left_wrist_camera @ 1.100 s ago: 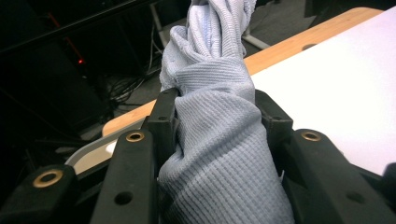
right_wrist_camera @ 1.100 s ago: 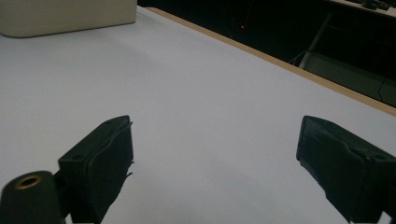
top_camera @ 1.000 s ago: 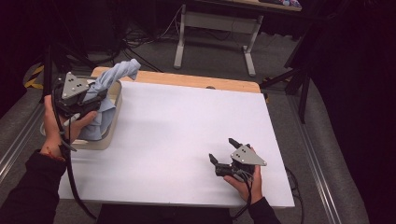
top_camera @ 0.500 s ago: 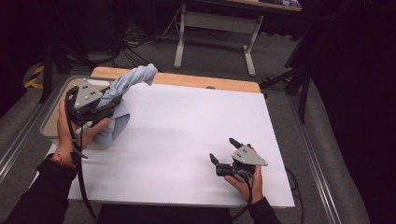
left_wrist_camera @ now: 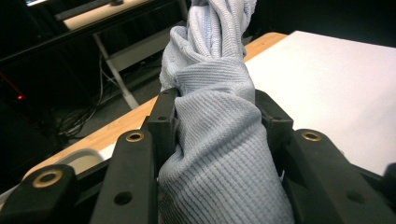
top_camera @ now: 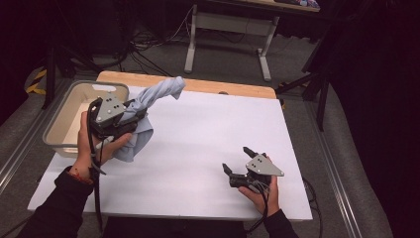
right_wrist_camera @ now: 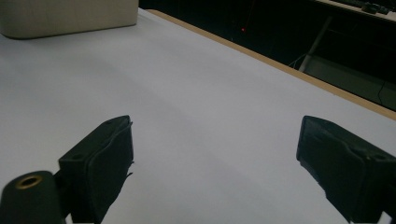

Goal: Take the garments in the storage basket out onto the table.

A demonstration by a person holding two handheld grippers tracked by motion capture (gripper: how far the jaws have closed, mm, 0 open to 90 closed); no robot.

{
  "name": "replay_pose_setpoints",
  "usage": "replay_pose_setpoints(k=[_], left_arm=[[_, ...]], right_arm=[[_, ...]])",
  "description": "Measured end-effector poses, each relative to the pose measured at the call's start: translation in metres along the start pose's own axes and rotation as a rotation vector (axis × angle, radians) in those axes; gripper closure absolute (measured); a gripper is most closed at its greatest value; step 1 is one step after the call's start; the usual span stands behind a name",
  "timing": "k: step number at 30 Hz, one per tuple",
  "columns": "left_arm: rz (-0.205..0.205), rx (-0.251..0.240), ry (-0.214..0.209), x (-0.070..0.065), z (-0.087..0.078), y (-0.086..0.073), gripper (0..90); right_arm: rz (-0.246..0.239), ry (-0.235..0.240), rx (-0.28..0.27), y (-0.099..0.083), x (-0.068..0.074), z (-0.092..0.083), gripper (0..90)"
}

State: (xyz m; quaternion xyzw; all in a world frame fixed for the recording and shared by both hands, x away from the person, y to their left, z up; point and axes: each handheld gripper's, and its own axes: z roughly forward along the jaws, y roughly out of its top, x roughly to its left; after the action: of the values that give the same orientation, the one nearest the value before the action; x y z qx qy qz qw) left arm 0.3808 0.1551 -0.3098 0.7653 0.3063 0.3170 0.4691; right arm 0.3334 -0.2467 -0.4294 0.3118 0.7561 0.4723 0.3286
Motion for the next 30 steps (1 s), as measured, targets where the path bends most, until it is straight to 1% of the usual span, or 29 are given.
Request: replay_pose_setpoints(k=[2, 3, 5, 12, 15, 20, 21, 22, 24, 25, 26, 27, 30], left_arm=[[0.007, 0.004, -0.020, -0.007, 0.004, 0.001, 59.1], [0.007, 0.004, -0.020, -0.007, 0.004, 0.001, 59.1], [0.017, 0.008, -0.036, -0.011, 0.007, 0.003, 59.1], [0.014, 0.008, -0.089, -0.027, 0.020, 0.004, 59.0], [0.029, 0.019, -0.113, -0.036, 0.028, 0.004, 59.0], [0.036, 0.032, -0.150, -0.048, 0.039, 0.004, 59.0], [0.040, 0.032, -0.153, -0.050, 0.040, 0.004, 59.0], [0.044, 0.037, -0.166, -0.054, 0.043, 0.003, 59.0], [0.041, 0.039, -0.175, -0.057, 0.045, 0.003, 59.0], [0.039, 0.041, -0.186, -0.059, 0.047, 0.002, 59.0], [0.033, 0.047, -0.210, -0.064, 0.052, 0.001, 59.0], [0.033, 0.047, -0.210, -0.064, 0.052, 0.001, 59.0], [0.025, 0.056, -0.233, -0.071, 0.061, -0.001, 58.9]], right_arm=[[0.001, 0.000, 0.000, 0.000, 0.000, 0.000, 11.4], [0.001, 0.000, 0.000, 0.000, 0.000, 0.000, 11.4], [0.000, 0.000, 0.001, 0.000, -0.001, 0.000, 11.4], [0.003, 0.002, 0.000, 0.000, -0.001, 0.000, 11.4], [0.004, 0.002, -0.001, -0.001, -0.002, 0.000, 11.4], [0.003, 0.000, 0.001, -0.001, -0.002, -0.001, 11.4], [0.003, -0.002, 0.001, -0.001, -0.002, -0.001, 11.4], [0.005, -0.003, -0.002, -0.001, -0.003, -0.001, 11.4], [0.005, -0.004, -0.001, -0.001, -0.003, -0.001, 11.4], [0.006, -0.002, -0.001, -0.001, -0.002, -0.001, 11.4], [0.004, 0.000, 0.000, -0.001, -0.002, -0.001, 11.4], [0.004, 0.000, 0.000, -0.001, -0.002, -0.001, 11.4], [0.003, 0.001, 0.000, -0.001, -0.002, 0.000, 11.4]])
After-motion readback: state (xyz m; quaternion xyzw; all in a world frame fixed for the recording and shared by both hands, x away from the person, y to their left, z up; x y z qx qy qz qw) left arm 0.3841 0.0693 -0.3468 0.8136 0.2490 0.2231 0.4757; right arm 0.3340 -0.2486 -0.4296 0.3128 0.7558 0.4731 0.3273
